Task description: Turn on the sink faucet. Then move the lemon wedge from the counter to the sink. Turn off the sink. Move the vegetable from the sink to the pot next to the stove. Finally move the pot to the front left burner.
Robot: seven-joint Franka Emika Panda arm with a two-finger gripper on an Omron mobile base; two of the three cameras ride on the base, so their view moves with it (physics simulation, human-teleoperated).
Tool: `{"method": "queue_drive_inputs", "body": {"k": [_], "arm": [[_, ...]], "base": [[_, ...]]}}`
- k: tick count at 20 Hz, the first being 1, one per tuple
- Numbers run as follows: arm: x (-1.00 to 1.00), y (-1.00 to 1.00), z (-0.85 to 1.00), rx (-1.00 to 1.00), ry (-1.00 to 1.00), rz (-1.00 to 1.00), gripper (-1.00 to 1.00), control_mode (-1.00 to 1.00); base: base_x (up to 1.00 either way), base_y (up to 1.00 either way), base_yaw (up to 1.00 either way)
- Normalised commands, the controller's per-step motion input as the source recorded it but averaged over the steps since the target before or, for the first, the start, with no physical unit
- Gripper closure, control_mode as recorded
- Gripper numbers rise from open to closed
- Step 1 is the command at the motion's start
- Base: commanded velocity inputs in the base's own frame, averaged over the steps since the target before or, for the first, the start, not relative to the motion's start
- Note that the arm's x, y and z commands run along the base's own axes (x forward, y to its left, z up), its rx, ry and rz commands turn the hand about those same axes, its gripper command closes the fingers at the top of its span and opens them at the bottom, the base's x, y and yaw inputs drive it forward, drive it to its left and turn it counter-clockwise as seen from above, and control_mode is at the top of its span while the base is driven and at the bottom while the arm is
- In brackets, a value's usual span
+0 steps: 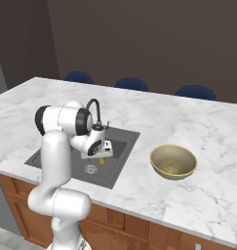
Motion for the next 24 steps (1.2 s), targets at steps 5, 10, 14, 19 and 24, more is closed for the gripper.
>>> {"method": "queue_drive_inputs", "body": {"k": [5, 10, 14, 19, 24], "arm": [[0.22, 0.0, -0.22, 0.0, 0.0, -0.02, -1.0, -1.0], [0.25, 0.0, -0.13, 0.0, 0.0, -0.02, -1.0, -1.0], [0.26, 0.0, -0.12, 0.0, 0.0, -0.03, -1.0, -1.0], [0.22, 0.0, -0.12, 0.0, 0.0, -0.03, -1.0, -1.0], [0.18, 0.0, -0.13, 0.0, 0.0, -0.03, -1.0, -1.0]], "base": [[0.0, 0.0, 0.0], [0.0, 0.0, 0.0], [0.0, 0.0, 0.0], [0.0, 0.0, 0.0], [0.0, 0.0, 0.0]]}}
